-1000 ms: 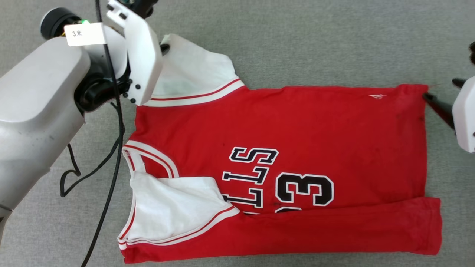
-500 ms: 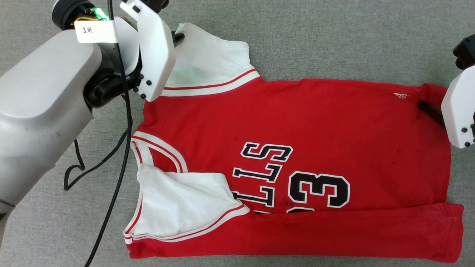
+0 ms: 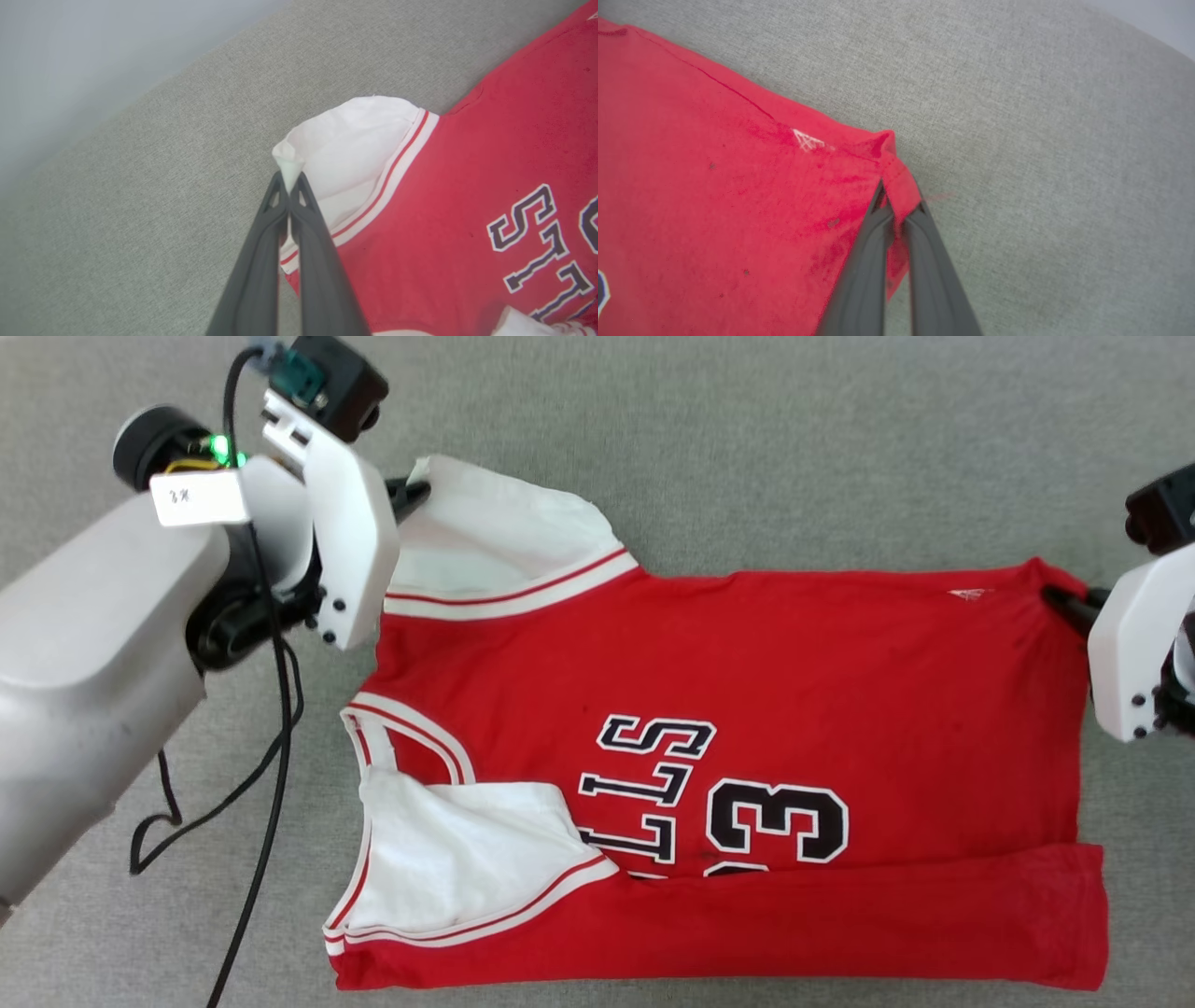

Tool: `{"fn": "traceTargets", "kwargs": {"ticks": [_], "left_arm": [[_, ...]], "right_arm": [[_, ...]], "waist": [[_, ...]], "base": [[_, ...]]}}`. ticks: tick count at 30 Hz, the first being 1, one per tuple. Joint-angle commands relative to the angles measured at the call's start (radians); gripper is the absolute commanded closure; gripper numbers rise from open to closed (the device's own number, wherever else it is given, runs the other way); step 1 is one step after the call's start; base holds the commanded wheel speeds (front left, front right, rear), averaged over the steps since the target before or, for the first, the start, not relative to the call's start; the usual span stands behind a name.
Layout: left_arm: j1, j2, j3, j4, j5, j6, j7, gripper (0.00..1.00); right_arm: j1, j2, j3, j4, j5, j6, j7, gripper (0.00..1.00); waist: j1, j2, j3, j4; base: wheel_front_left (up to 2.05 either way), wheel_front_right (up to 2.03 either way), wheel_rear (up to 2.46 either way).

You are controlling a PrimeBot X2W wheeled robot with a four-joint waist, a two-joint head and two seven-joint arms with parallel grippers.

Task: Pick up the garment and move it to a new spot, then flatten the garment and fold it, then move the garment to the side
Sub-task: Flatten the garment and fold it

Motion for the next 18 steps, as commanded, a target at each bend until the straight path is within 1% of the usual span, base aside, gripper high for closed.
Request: {"fn": "traceTargets", "kwargs": {"ticks": [1, 4, 8, 18], "left_arm": [[0.036, 0.011, -0.003, -0.014, -0.01, -0.001, -0.017, 1.0], [0.084, 0.036, -0.01, -0.045, -0.021, 0.009, -0.03, 1.0], [0.148, 0.076, -0.02, -0.101, -0.03, 0.034, -0.044, 1.0], [0.356, 0.182, -0.05, -0.27, -0.078, 0.129, -0.081, 1.0]], "right_arm": [[0.031, -0.006, 0.004, -0.008, 0.007, -0.001, -0.026, 1.0], [0.074, -0.014, 0.008, -0.024, 0.015, -0.001, -0.059, 1.0], [0.14, -0.025, 0.009, -0.049, 0.013, -0.001, -0.088, 1.0], [0.337, -0.039, -0.023, -0.109, 0.02, -0.001, -0.123, 1.0]], "waist": [[0.0001, -0.0001, -0.052, -0.009], [0.0001, -0.0001, -0.096, -0.008], [0.0001, -0.0001, -0.147, -0.006], [0.0001, -0.0001, -0.252, 0.004]], "base": [[0.0, 0.0, 0.0], [0.0, 0.0, 0.0], [0.0, 0.0, 0.0], [0.0, 0.0, 0.0]]}}
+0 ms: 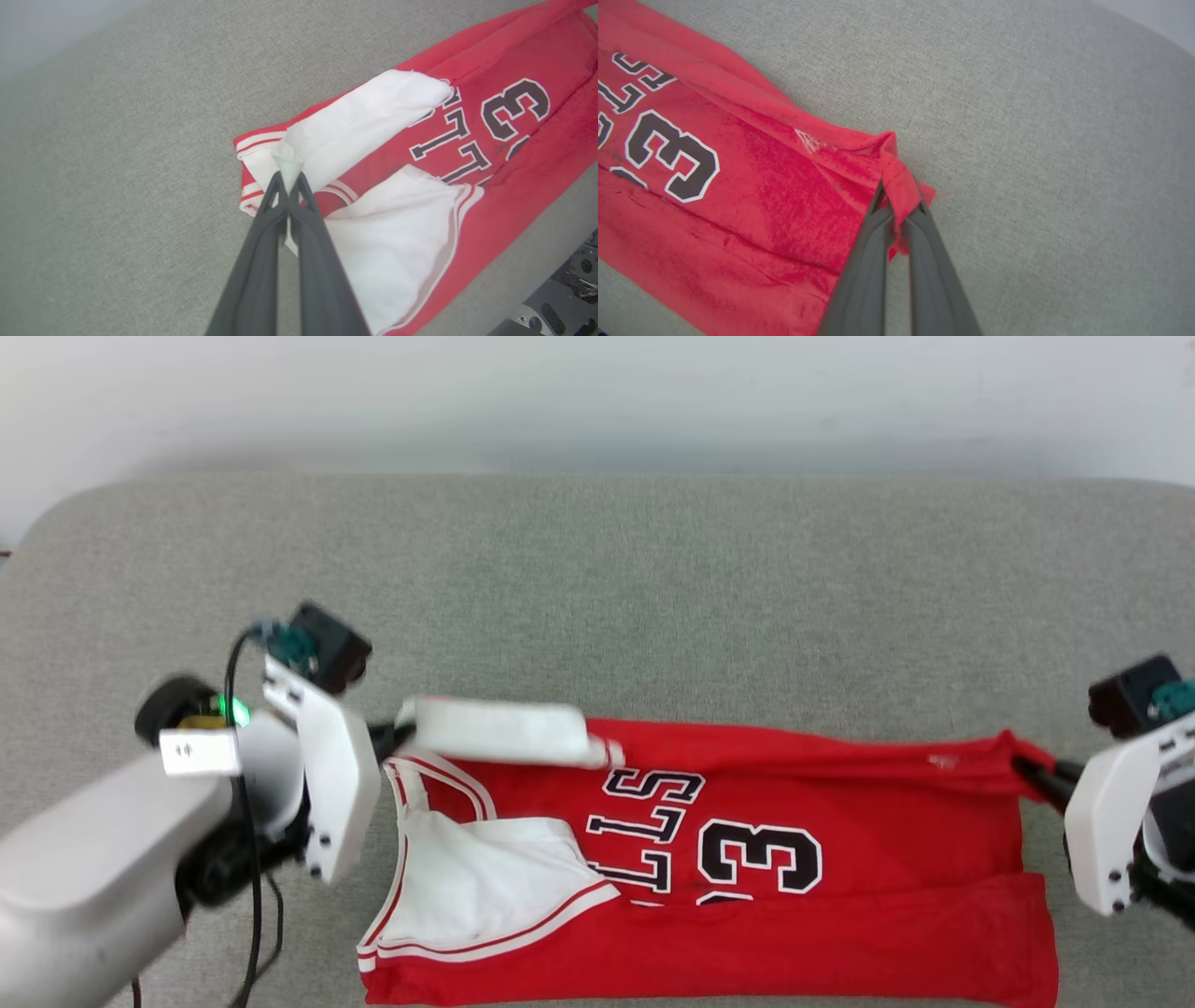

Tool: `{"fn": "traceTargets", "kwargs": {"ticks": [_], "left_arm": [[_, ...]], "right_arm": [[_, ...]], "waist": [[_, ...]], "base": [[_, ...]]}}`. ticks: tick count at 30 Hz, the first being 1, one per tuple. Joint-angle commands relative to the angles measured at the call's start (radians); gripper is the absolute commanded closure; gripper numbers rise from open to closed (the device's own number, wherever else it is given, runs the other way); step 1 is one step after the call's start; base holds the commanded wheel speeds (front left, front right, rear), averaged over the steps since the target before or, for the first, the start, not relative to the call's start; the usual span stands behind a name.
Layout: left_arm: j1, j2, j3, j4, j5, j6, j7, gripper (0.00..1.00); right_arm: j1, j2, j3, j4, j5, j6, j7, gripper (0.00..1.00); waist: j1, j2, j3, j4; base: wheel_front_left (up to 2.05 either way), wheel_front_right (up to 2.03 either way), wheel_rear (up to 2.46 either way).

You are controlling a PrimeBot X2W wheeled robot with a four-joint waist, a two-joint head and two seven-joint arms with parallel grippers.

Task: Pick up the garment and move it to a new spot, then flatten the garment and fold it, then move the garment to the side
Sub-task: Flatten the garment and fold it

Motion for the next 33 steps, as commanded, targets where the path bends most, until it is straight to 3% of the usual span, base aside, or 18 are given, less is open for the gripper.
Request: {"fn": "traceTargets", "kwargs": {"ticks": [1, 12, 24, 25, 26, 27, 28, 29, 33], "left_arm": [[0.054, 0.017, -0.009, -0.032, -0.015, 0.022, -0.009, 1.0], [0.276, 0.083, -0.033, -0.153, -0.08, 0.118, -0.076, 1.0], [0.366, 0.014, -0.044, -0.067, -0.11, 0.114, -0.117, 1.0], [0.369, 0.008, -0.041, -0.057, -0.113, 0.113, -0.124, 1.0], [0.374, 0.002, -0.035, -0.049, -0.118, 0.115, -0.137, 1.0], [0.381, -0.002, -0.029, -0.042, -0.122, 0.119, -0.151, 0.65], [0.386, -0.006, -0.026, -0.036, -0.119, 0.124, -0.167, 0.1], [0.39, -0.007, -0.023, -0.033, -0.113, 0.132, -0.184, 0.0], [0.41, -0.002, 0.006, -0.043, -0.095, 0.166, -0.275, 0.0]], "right_arm": [[0.049, -0.005, -0.01, -0.017, 0.006, -0.001, -0.007, 1.0], [0.269, 0.015, -0.093, -0.078, 0.021, -0.001, -0.024, 1.0], [0.337, 0.079, -0.093, -0.02, -0.014, -0.001, -0.015, 1.0], [0.335, 0.085, -0.092, -0.011, -0.014, -0.001, -0.02, 0.87], [0.333, 0.091, -0.093, -0.005, -0.011, -0.001, -0.025, 0.61], [0.332, 0.096, -0.096, -0.001, -0.006, -0.001, -0.03, 0.07], [0.331, 0.097, -0.099, 0.001, -0.004, -0.001, -0.035, 0.0], [0.332, 0.094, -0.105, -0.002, -0.007, -0.001, -0.045, 0.0], [0.348, 0.079, -0.129, -0.039, 0.007, -0.001, -0.066, 0.0]], "waist": [[0.0001, 0.0, -0.03, 0.005], [0.0001, 0.0, -0.077, 0.016], [0.0001, 0.0, -0.043, 0.01], [0.0001, 0.0, -0.043, 0.009], [0.0001, 0.0, -0.045, 0.009], [0.0001, 0.0, -0.049, 0.007], [0.0001, 0.0, -0.055, 0.007], [0.0001, 0.0, -0.061, 0.008], [0.0001, 0.0, -0.089, 0.009]], "base": [[0.0, 0.0, 0.0], [0.0, 0.0, 0.0], [0.0, 0.0, 0.0], [0.0, 0.0, 0.0], [0.0, 0.0, 0.0], [0.0, 0.0, 0.0], [0.0, 0.0, 0.0], [0.0, 0.0, 0.0], [0.0, 0.0, 0.0]]}}
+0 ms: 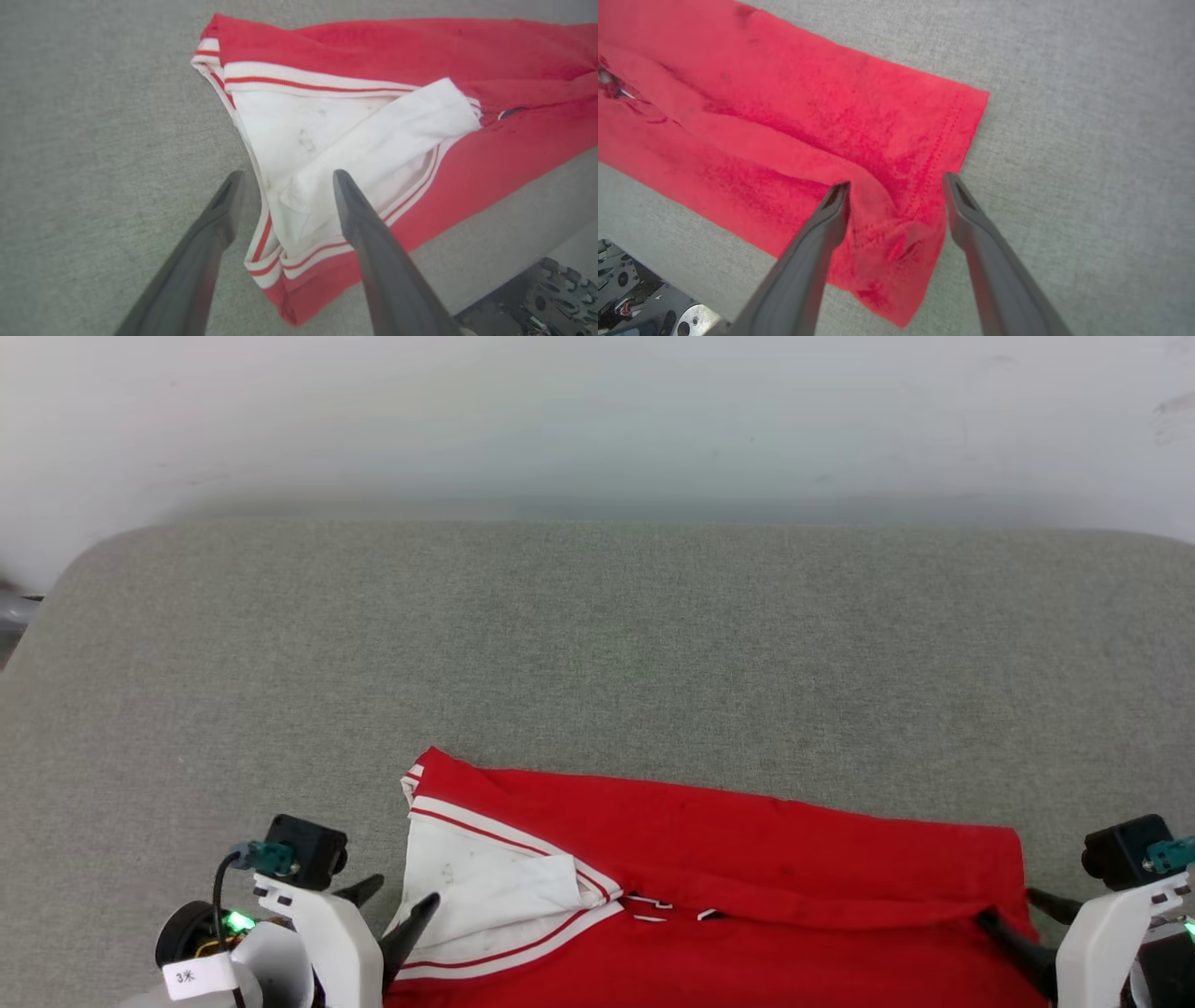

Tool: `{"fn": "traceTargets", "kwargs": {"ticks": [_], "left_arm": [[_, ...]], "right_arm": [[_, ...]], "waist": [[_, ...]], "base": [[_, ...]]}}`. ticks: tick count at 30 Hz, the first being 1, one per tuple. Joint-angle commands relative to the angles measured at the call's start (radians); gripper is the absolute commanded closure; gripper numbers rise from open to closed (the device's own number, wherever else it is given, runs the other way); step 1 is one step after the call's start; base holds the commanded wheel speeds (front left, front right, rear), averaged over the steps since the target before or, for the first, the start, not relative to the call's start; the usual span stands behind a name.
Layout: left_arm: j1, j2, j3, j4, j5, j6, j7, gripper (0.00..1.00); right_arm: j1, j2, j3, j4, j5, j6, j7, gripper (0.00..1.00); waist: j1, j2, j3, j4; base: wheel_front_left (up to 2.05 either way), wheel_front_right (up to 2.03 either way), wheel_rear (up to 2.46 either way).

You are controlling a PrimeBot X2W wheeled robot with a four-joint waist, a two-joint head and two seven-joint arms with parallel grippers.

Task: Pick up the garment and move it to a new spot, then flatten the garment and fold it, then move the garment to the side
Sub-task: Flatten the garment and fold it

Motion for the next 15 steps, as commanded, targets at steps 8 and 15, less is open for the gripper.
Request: {"fn": "traceTargets", "kwargs": {"ticks": [8, 15], "left_arm": [[0.044, 0.009, 0.076, -0.03, 0.061, 0.134, -0.213, 0.0], [0.081, -0.019, 0.165, -0.055, 0.129, 0.237, -0.293, 0.0]], "right_arm": [[0.033, -0.052, -0.093, -0.133, 0.046, -0.001, 0.028, 0.0], [0.046, -0.078, -0.186, -0.153, 0.073, -0.001, 0.136, 0.0]], "waist": [[0.0, 0.0, -0.038, 0.016], [0.0, 0.0, -0.038, 0.037]], "base": [[0.0, 0.0, 0.0], [0.0, 0.0, 0.0]]}}
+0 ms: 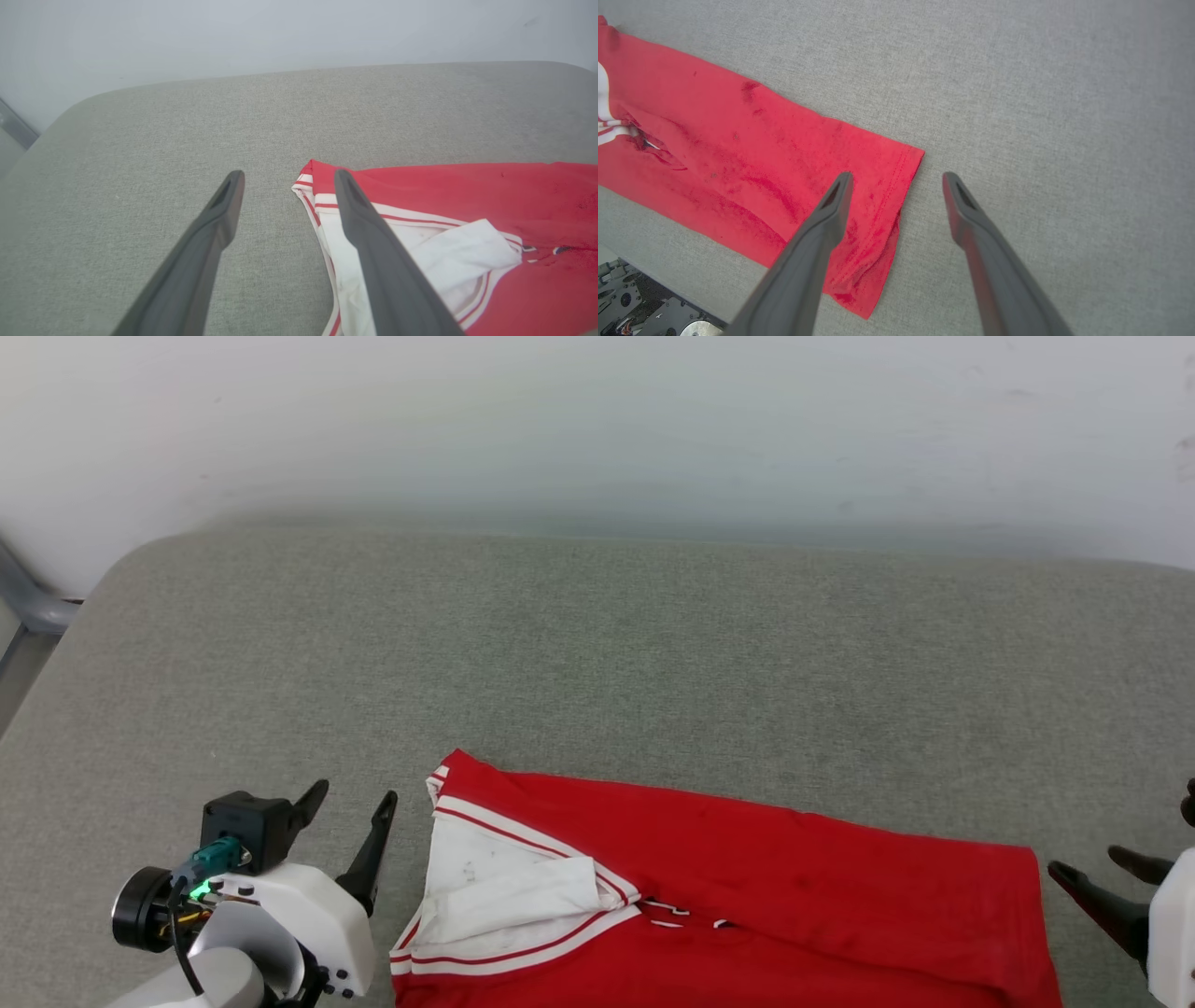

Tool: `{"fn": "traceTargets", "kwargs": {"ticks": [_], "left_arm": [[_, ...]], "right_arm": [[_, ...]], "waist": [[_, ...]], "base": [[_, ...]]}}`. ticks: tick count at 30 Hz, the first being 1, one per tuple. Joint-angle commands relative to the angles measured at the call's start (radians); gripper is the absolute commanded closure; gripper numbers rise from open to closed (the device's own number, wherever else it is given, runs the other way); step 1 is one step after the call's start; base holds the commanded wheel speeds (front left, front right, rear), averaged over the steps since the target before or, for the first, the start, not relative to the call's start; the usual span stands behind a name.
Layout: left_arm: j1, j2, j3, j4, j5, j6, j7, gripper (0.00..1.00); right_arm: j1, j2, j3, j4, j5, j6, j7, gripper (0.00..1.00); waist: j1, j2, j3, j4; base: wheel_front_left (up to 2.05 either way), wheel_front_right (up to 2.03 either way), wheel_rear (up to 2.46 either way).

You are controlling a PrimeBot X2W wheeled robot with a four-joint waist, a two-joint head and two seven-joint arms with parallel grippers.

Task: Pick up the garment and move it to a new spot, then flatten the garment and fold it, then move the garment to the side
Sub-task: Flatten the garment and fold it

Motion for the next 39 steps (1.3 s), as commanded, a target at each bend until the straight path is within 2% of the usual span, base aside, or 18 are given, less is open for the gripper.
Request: {"fn": "traceTargets", "kwargs": {"ticks": [1, 8, 17, 26, 31, 35, 36, 37, 38, 39], "left_arm": [[0.021, -0.011, 0.026, -0.005, 0.025, 0.019, -0.007, 0.0], [0.124, -0.094, 0.264, -0.045, 0.203, 0.073, -0.011, 0.0], [0.292, -0.249, 0.543, -0.096, 0.451, 0.059, -0.009, 0.0], [0.424, -0.424, 0.725, -0.13, 0.654, 0.001, -0.009, 0.0], [0.473, -0.515, 0.807, -0.119, 0.757, -0.057, -0.009, 0.0], [0.49, -0.572, 0.854, -0.101, 0.834, -0.106, -0.009, 0.0], [0.491, -0.583, 0.864, -0.098, 0.851, -0.118, -0.009, 0.0], [0.494, -0.594, 0.875, -0.092, 0.866, -0.128, -0.009, 0.0], [0.497, -0.607, 0.884, -0.089, 0.881, -0.139, -0.009, 0.0], [0.5, -0.615, 0.893, -0.089, 0.898, -0.149, -0.009, 0.0]], "right_arm": [[0.02, 0.001, -0.015, 0.011, 0.004, -0.001, 0.025, 0.0], [0.04, 0.045, -0.057, 0.059, 0.013, -0.001, 0.117, 0.0], [0.024, 0.113, -0.056, 0.139, -0.013, -0.001, 0.143, 0.0], [0.023, 0.161, 0.009, 0.228, 0.005, -0.001, 0.133, 0.0], [0.028, 0.183, 0.065, 0.245, 0.045, 0.005, 0.122, 0.0], [0.023, 0.176, 0.1, 0.247, 0.065, 0.005, 0.106, 0.02], [0.021, 0.172, 0.106, 0.247, 0.068, 0.005, 0.1, 0.6], [0.017, 0.167, 0.111, 0.248, 0.069, 0.005, 0.092, 0.96], [0.012, 0.161, 0.113, 0.25, 0.073, 0.005, 0.083, 1.0], [0.008, 0.154, 0.116, 0.252, 0.077, 0.005, 0.076, 1.0]], "waist": [[0.0, 0.0, 0.003, 0.008], [0.0, 0.0, 0.027, 0.038], [0.0, 0.0, 0.071, 0.075], [0.0, 0.0, 0.095, 0.103], [0.0, 0.0, 0.103, 0.11], [0.0, 0.0, 0.103, 0.112], [0.0, 0.0, 0.103, 0.111], [0.0, 0.0, 0.102, 0.11], [0.0, 0.0, 0.101, 0.108], [0.0, 0.0, 0.1, 0.107]], "base": [[0.0, 0.0, 0.0], [0.0, 0.0, 0.0], [0.0, 0.0, 0.0], [0.0, 0.0, 0.0], [0.0, 0.0, 0.0], [0.0, 0.0, 0.0], [0.0, 0.0, 0.0], [0.0, 0.0, 0.0], [0.0, 0.0, 0.0], [0.0, 0.0, 0.0]]}}
